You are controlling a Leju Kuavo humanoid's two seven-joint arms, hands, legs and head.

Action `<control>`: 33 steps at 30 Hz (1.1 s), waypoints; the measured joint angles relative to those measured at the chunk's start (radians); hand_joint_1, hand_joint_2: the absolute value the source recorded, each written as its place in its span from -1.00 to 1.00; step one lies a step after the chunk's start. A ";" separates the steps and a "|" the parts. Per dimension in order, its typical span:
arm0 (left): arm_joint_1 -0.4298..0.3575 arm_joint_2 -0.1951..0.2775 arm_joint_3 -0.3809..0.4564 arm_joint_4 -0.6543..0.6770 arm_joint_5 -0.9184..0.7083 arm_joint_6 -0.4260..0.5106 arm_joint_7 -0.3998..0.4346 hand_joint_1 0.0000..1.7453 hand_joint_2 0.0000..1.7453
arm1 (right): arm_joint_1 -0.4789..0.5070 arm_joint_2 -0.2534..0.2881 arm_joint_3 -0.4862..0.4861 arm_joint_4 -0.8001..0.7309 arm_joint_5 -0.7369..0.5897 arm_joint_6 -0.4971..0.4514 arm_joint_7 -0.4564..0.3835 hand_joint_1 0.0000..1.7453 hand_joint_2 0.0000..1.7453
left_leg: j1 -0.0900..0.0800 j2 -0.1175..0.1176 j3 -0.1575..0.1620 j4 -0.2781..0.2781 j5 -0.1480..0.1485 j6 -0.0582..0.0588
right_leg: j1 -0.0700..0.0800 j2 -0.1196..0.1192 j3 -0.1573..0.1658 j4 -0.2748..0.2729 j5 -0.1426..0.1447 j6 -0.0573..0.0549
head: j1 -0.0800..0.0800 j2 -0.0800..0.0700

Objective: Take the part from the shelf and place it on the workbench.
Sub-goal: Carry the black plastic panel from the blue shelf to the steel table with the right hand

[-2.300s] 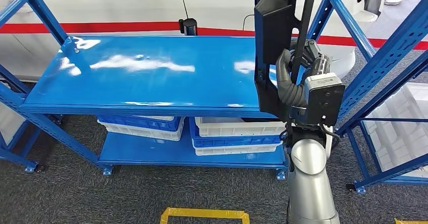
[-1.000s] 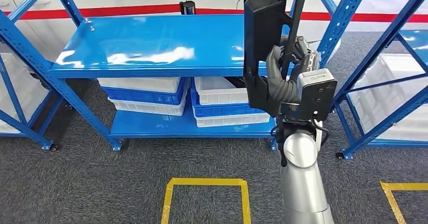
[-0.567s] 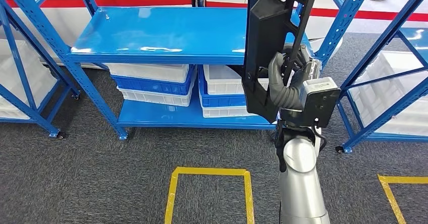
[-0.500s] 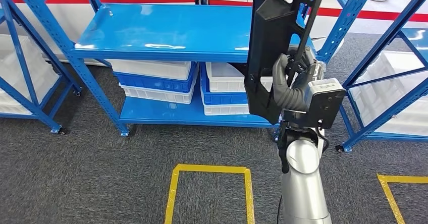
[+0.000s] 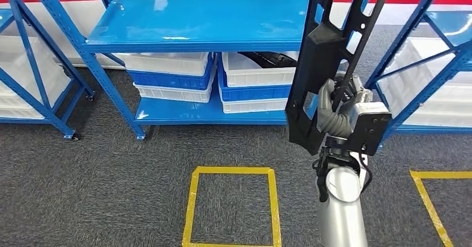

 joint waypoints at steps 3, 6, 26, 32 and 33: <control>0.000 0.004 0.014 0.000 0.019 -0.010 -0.005 -1.00 1.00 | 0.017 -0.004 -0.018 0.004 -0.004 0.006 -0.006 1.00 1.00 | 0.007 -0.001 -0.019 0.179 -0.077 -0.013 | 0.001 -0.002 -0.051 0.007 0.037 0.001 | -0.002 0.000; -0.001 0.008 0.019 0.000 0.023 -0.016 -0.005 -1.00 1.00 | 0.030 -0.007 -0.034 0.008 -0.008 0.010 -0.011 1.00 1.00 | 0.015 -0.001 0.082 0.114 -0.014 -0.018 | -0.002 -0.002 -0.101 0.023 0.065 0.012 | -0.002 0.000; -0.007 0.014 0.043 -0.002 0.030 -0.049 -0.032 -1.00 1.00 | -0.009 -0.032 -0.078 0.083 -0.035 0.042 -0.046 1.00 1.00 | -0.002 0.004 0.089 -0.117 0.099 0.022 | 0.012 0.003 0.013 0.006 -0.019 0.045 | 0.006 0.000; -0.003 0.020 0.043 -0.002 0.031 -0.047 -0.032 -1.00 1.00 | -0.022 -0.034 -0.081 0.101 -0.048 0.042 -0.047 1.00 1.00 | 0.005 -0.001 0.020 0.113 -0.093 -0.007 | -0.001 -0.005 -0.047 0.015 0.034 0.000 | -0.003 0.000; -0.002 0.021 0.043 -0.002 0.031 -0.046 -0.032 -1.00 1.00 | -0.023 -0.034 -0.081 0.104 -0.050 0.042 -0.047 1.00 1.00 | 0.006 -0.001 0.012 0.167 -0.109 -0.010 | 0.000 -0.005 -0.064 0.021 0.043 0.000 | -0.003 0.000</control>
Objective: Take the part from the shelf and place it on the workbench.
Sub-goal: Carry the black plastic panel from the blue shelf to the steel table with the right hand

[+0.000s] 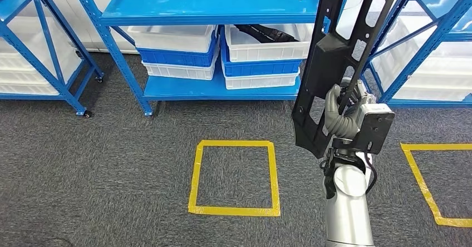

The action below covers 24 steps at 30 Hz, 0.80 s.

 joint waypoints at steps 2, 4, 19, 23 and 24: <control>0.000 0.002 0.000 0.000 0.000 0.002 0.001 -1.00 1.00 | -0.003 -0.001 0.000 0.007 -0.005 0.000 0.000 1.00 1.00 | 0.003 0.000 0.032 0.008 0.035 -0.003 | 0.000 0.000 -0.034 0.015 0.015 0.003 | 0.000 0.000; -0.001 0.003 0.000 0.000 -0.001 0.003 0.003 -1.00 1.00 | -0.006 -0.002 -0.001 0.013 -0.009 -0.003 0.000 1.00 1.00 | 0.006 -0.001 0.125 -0.106 0.071 -0.003 | 0.000 0.000 -0.064 0.031 0.028 0.012 | -0.001 0.000; -0.003 0.002 0.000 0.000 -0.014 0.003 0.007 -1.00 1.00 | -0.004 -0.024 -0.009 0.031 -0.023 -0.026 -0.007 1.00 1.00 | -0.003 0.010 0.033 -0.260 0.212 0.054 | 0.002 0.006 -0.037 0.256 -0.073 0.072 | 0.014 0.000; -0.003 0.004 0.002 -0.001 -0.005 0.006 0.004 -1.00 1.00 | -0.008 -0.023 -0.010 0.034 -0.030 -0.025 -0.020 1.00 1.00 | -0.007 0.010 0.008 -0.273 0.269 0.031 | 0.011 0.009 0.125 -0.002 -0.123 0.040 | 0.009 0.000; -0.002 0.005 0.004 -0.001 0.001 0.006 0.002 -1.00 1.00 | -0.009 -0.023 -0.010 0.038 -0.031 -0.022 -0.021 1.00 1.00 | -0.005 0.010 0.007 -0.281 0.282 0.025 | 0.010 0.009 0.114 -0.004 -0.115 0.031 | 0.007 0.000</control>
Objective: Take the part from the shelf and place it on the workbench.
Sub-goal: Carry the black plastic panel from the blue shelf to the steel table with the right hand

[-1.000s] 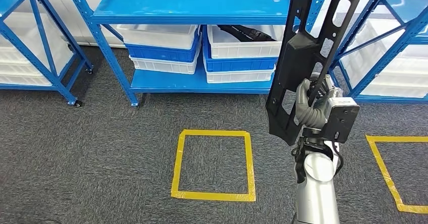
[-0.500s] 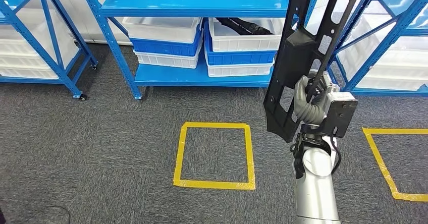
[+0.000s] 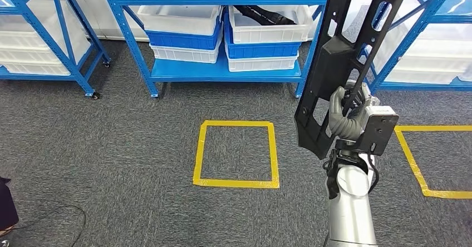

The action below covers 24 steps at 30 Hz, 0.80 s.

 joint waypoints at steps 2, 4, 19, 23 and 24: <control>0.003 0.001 0.005 0.000 0.010 0.001 -0.004 -1.00 1.00 | -0.002 0.002 0.001 0.009 -0.002 0.005 -0.001 1.00 1.00 | 0.005 -0.003 -0.011 0.015 -0.035 -0.013 | -0.005 -0.004 -0.019 0.000 0.026 -0.022 | 0.000 0.000; 0.005 0.001 0.010 0.000 0.015 0.001 -0.006 -1.00 1.00 | -0.004 0.005 0.002 0.017 -0.003 0.006 -0.001 1.00 1.00 | 0.007 -0.006 -0.036 0.110 -0.148 -0.022 | -0.006 -0.007 -0.044 0.000 0.055 -0.039 | -0.003 0.000; -0.004 0.003 0.022 -0.001 0.035 0.019 -0.008 -1.00 1.00 | -0.060 0.024 0.018 0.062 -0.013 0.018 -0.003 1.00 1.00 | -0.003 0.001 0.165 -0.020 -0.155 0.038 | 0.004 -0.005 -0.228 0.112 0.084 -0.013 | 0.000 0.000; -0.004 0.003 0.028 -0.001 0.033 0.019 -0.008 -1.00 1.00 | -0.072 0.022 0.018 0.074 -0.017 0.019 -0.002 1.00 1.00 | -0.001 0.004 0.082 -0.017 -0.089 0.032 | -0.006 -0.004 -0.240 0.322 0.006 0.009 | 0.006 0.000; -0.004 0.003 0.029 -0.001 0.032 0.018 -0.008 -1.00 1.00 | -0.074 0.022 0.018 0.076 -0.018 0.019 -0.002 1.00 1.00 | 0.000 0.005 0.061 -0.014 -0.073 0.028 | -0.009 -0.004 -0.211 0.318 0.034 0.024 | 0.007 0.000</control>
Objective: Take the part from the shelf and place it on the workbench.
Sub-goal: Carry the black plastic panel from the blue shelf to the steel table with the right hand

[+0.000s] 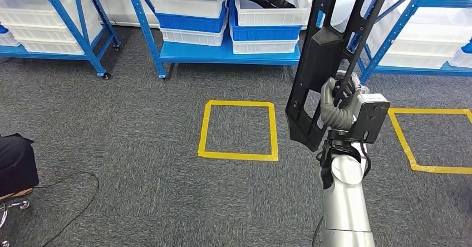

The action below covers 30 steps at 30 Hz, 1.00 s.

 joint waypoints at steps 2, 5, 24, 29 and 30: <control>0.000 0.000 0.001 0.000 0.000 0.000 0.000 -1.00 1.00 | -0.006 0.001 0.000 0.003 -0.001 0.000 0.000 1.00 1.00 | 0.001 0.000 -0.036 0.008 0.028 -0.011 | -0.004 0.000 0.107 -0.116 0.022 0.012 | 0.000 0.000; 0.000 0.002 0.004 0.000 0.000 0.000 0.000 -1.00 1.00 | -0.017 0.004 0.000 0.005 -0.001 0.000 0.000 1.00 1.00 | -0.001 0.000 -0.059 0.008 0.066 -0.028 | 0.004 0.003 0.226 -0.315 -0.044 -0.015 | -0.004 0.000; 0.007 0.012 -0.003 0.000 -0.055 -0.017 0.008 -1.00 1.00 | -0.015 -0.024 -0.024 0.015 -0.003 -0.015 0.007 1.00 1.00 | -0.004 -0.006 0.122 -0.022 -0.088 0.005 | 0.022 -0.001 0.065 -0.279 0.068 -0.041 | -0.008 0.000; 0.007 0.011 -0.013 0.000 -0.062 -0.017 0.003 -1.00 1.00 | -0.003 -0.040 -0.032 0.012 0.009 -0.022 0.015 1.00 1.00 | 0.001 -0.004 0.091 -0.025 -0.060 0.005 | 0.007 0.002 -0.040 -0.015 -0.055 -0.029 | -0.001 0.000; 0.008 0.011 -0.014 0.000 -0.063 -0.017 0.003 -1.00 1.00 | 0.000 -0.042 -0.033 0.012 0.013 -0.024 0.018 1.00 1.00 | 0.002 -0.006 0.085 -0.022 -0.057 0.002 | 0.002 0.002 -0.022 -0.034 -0.047 -0.018 | 0.000 0.000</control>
